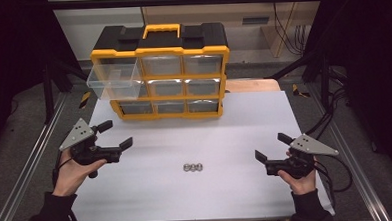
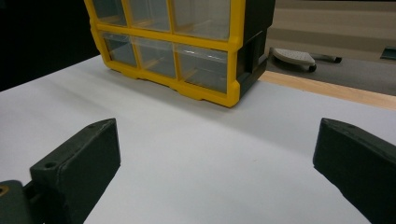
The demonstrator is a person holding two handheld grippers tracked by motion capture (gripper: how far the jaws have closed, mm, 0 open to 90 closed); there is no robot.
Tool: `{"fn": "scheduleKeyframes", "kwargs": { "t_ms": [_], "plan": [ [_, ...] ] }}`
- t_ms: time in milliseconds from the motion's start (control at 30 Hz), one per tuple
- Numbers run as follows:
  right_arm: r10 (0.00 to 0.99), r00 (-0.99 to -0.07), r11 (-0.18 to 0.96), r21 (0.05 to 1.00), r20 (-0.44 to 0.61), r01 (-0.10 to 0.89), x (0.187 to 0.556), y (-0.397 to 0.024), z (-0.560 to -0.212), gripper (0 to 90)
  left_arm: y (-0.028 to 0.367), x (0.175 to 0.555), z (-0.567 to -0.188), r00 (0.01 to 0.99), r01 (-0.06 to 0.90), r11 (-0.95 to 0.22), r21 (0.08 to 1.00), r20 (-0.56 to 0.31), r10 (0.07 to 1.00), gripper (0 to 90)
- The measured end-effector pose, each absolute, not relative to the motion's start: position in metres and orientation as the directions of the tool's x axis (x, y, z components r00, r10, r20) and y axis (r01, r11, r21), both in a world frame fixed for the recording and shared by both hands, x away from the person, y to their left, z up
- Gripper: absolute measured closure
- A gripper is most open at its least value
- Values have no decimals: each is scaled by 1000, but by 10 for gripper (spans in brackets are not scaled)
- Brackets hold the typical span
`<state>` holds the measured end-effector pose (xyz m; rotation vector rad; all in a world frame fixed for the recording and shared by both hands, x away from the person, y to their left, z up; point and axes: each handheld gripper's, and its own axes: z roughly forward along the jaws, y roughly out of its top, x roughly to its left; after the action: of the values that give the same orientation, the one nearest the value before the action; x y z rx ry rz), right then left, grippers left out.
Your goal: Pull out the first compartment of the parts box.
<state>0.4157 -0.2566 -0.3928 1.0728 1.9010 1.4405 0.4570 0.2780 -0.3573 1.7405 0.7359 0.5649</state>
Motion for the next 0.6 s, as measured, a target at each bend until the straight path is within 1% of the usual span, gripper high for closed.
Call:
{"fn": "scheduleKeyframes", "kwargs": {
  "t_ms": [167,233,600],
  "plan": [
    [831,-554,121,952,58,281,416,-256,-393,13,270,458,-365,714,208,-220,953,6,700,65],
    [829,-556,127,951,54,283,416,-257,-393,13,264,459,-371,735,205,-236,950,10,679,61],
    [829,-556,129,950,55,285,416,-257,-394,13,237,463,-390,773,231,-305,924,16,635,54]
  ]
}}
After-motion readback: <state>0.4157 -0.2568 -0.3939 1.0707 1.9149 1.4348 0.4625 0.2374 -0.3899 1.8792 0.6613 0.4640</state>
